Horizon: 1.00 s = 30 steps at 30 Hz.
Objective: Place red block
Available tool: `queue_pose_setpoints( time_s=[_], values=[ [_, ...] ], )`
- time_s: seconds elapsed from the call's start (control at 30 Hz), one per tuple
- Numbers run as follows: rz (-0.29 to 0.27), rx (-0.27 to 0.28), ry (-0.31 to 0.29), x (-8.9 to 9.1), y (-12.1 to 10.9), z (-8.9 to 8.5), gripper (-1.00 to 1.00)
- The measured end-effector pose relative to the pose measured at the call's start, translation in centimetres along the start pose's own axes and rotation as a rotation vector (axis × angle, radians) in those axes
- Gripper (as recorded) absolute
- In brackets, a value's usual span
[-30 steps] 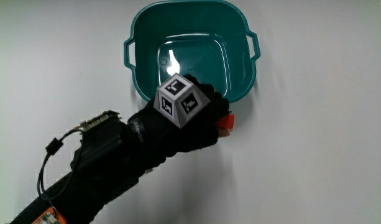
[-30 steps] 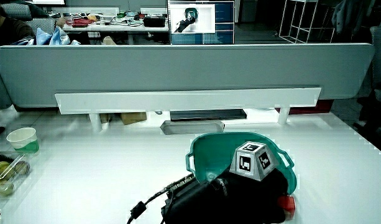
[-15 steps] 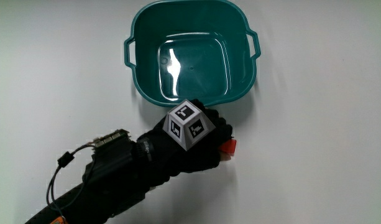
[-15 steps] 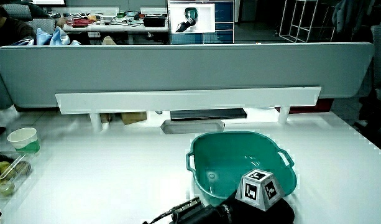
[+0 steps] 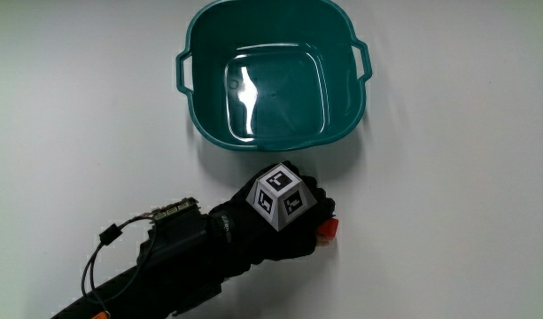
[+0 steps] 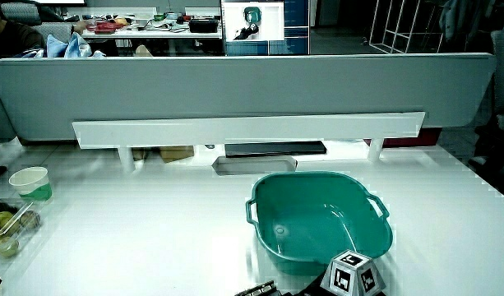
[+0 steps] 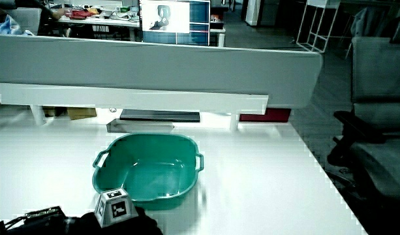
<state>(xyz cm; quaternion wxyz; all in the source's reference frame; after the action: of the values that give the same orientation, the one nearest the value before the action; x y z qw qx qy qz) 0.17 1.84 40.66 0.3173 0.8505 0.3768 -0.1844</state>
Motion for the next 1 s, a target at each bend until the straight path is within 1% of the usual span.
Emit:
queue_pose_setpoints(
  time_s=[0.07,0.1,0.2,0.27,0.3,0.33,0.37,0.4,0.47,0.5,0.57,0.67,0.7,0.73,0.77,0.8,0.87,0.93,1.0],
  values=[
    [0.000,-0.015,-0.001,-0.1,0.2,-0.5,0.00],
    [-0.005,-0.008,0.004,0.1,0.0,-0.4,0.00],
    [0.002,-0.030,0.005,0.0,0.3,-1.2,0.00],
    [-0.002,-0.030,0.020,0.1,0.3,-1.3,0.00],
    [-0.004,-0.038,0.015,0.1,0.4,-1.5,0.00],
    [0.006,-0.048,0.011,0.1,0.4,-1.7,0.00],
    [0.001,-0.048,0.001,0.0,0.4,-1.9,0.00],
    [0.001,-0.050,0.006,0.2,0.3,-1.7,0.00],
    [-0.010,-0.042,0.012,0.0,0.4,-1.9,0.00],
    [-0.003,-0.051,-0.002,0.0,0.4,-1.9,0.00],
    [0.010,-0.060,0.003,-0.1,0.4,-1.9,-0.15],
    [0.006,-0.059,-0.002,-0.2,0.5,-2.0,-0.38],
    [0.006,-0.063,-0.011,-0.3,0.5,-2.1,-0.46],
    [0.013,-0.071,-0.009,-0.3,0.5,-2.1,-0.54],
    [0.006,-0.060,-0.007,-0.5,0.3,-2.2,-0.62],
    [-0.005,-0.078,-0.015,-0.7,0.2,-2.4,-0.69],
    [-0.003,-0.063,-0.059,-1.3,-0.5,-2.8,-0.85],
    [-0.022,-0.032,-0.039,-1.4,-2.1,-1.8,-1.00],
    [-0.041,-0.001,-0.020,-1.6,-3.7,-0.7,-1.00]
  ],
)
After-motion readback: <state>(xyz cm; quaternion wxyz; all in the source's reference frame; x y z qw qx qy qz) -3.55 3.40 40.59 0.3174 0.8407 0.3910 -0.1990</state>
